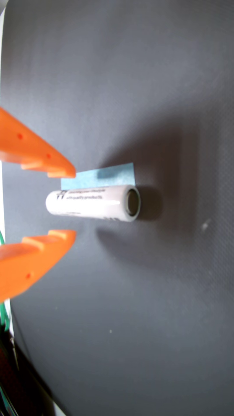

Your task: Insert Battery

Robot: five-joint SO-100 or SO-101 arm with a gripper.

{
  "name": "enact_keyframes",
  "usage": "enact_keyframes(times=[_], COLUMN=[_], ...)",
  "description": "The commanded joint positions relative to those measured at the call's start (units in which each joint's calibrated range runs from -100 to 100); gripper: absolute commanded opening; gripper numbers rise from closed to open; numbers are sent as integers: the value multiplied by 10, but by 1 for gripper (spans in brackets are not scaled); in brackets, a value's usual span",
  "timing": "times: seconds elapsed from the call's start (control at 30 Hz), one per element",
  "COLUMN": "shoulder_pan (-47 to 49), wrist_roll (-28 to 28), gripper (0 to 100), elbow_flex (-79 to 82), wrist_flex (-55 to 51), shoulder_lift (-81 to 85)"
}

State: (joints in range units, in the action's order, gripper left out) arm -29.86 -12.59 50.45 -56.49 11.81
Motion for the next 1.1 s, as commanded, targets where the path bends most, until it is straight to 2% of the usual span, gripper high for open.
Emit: enact_keyframes(times=[0.0,0.5,0.6,0.7,0.97,1.07], shoulder_pan=[2,6,6,6,15,16], wrist_roll=[1,19,19,19,20,22], gripper=[14,14,10,2,2,2], elbow_flex=[-2,-89,-90,-90,-87,-112], wrist_flex=[6,-21,-21,-21,-23,-60], shoulder_lift=[-1,-123,-123,-123,-116,-115])
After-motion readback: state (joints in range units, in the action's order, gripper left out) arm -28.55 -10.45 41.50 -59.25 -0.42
